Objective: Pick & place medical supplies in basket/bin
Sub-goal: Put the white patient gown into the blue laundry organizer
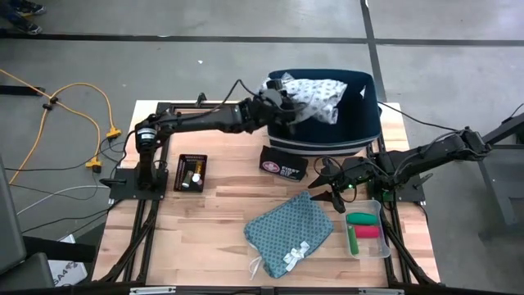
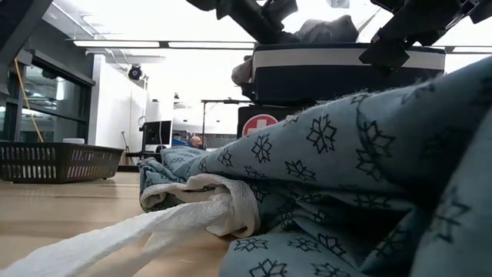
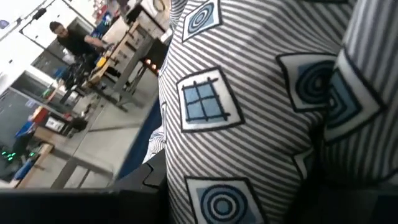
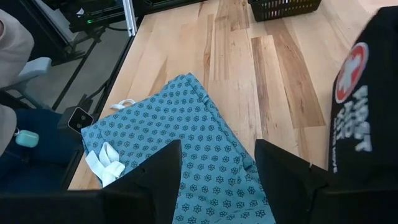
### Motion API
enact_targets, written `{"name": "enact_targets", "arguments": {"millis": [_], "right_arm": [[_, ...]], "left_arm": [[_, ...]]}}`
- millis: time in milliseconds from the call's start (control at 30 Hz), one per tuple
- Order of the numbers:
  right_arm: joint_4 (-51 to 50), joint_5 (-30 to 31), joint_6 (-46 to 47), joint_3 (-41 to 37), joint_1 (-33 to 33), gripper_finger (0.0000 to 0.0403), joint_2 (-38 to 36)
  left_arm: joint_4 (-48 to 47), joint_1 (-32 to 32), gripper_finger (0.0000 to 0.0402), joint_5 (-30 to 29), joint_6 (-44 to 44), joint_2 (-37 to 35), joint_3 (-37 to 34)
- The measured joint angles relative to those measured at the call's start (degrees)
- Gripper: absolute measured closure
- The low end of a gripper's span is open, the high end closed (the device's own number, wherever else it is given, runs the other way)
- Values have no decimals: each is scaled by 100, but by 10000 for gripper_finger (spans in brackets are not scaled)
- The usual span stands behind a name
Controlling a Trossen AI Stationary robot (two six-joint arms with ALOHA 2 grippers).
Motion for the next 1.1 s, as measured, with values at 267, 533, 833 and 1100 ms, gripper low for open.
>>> {"name": "enact_targets", "arguments": {"millis": [267,533,833,1100], "right_arm": [[1,0,0,0,-2,211,0],[0,0,-1,0,0,211,0],[1,0,-2,0,-1,211,0],[4,0,-1,0,0,211,0]], "left_arm": [[-18,87,253,174,404,0,711],[324,132,253,1237,536,0,1255],[642,108,253,1595,201,0,1259],[-424,37,253,1542,-492,303,1260]]}}
